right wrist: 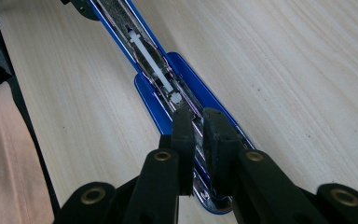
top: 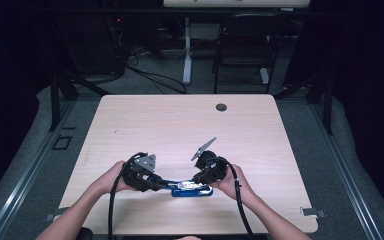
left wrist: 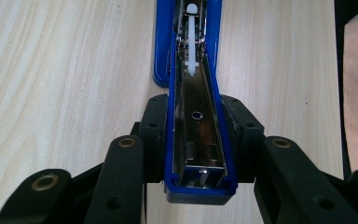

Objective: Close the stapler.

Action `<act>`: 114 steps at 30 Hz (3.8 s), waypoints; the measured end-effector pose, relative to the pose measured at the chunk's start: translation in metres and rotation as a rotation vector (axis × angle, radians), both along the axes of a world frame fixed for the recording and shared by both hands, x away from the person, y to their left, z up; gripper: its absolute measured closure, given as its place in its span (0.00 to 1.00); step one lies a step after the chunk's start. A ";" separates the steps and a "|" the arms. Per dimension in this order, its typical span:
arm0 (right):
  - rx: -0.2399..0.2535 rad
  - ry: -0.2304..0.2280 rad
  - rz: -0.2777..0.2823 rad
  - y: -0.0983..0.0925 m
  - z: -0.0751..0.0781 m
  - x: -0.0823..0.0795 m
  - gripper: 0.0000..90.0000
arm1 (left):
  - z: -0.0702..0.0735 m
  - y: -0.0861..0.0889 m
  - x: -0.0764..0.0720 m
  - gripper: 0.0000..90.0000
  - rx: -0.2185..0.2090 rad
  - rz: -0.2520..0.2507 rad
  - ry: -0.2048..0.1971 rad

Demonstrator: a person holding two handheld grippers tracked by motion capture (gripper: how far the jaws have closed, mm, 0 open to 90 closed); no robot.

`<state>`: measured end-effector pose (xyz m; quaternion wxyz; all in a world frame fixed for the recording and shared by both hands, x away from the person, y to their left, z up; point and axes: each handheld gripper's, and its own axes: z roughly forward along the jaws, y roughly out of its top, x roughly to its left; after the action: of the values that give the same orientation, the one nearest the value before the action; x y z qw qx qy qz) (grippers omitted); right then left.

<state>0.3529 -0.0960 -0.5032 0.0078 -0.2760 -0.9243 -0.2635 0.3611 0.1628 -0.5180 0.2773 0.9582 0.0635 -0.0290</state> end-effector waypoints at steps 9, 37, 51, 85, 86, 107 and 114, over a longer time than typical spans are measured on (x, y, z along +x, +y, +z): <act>-0.002 0.006 0.003 0.001 -0.001 0.001 0.93 | -0.001 0.001 -0.003 0.71 0.000 0.047 -0.004; 0.010 0.004 0.017 0.006 0.002 0.002 0.95 | 0.006 0.000 -0.001 0.72 -0.004 0.026 -0.005; 0.009 -0.001 0.017 0.006 0.003 0.002 0.96 | 0.016 -0.009 -0.001 0.72 -0.003 0.015 -0.025; 0.021 0.002 0.054 0.022 -0.001 0.002 0.98 | 0.020 -0.012 -0.001 0.72 -0.029 -0.001 -0.046; 0.021 0.002 0.054 0.022 -0.001 0.002 0.98 | 0.021 -0.012 -0.002 0.72 -0.031 -0.001 -0.048; 0.074 -0.012 0.081 0.045 -0.008 -0.001 0.98 | 0.028 -0.024 -0.003 0.72 -0.065 -0.012 -0.069; 0.066 -0.010 0.079 0.042 -0.008 0.001 0.99 | 0.030 -0.020 -0.003 0.69 -0.069 -0.015 -0.059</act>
<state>0.3537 -0.0543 -0.5113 0.0229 -0.2375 -0.9253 -0.2948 0.3583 0.1426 -0.4876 0.3118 0.9490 0.0471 -0.0052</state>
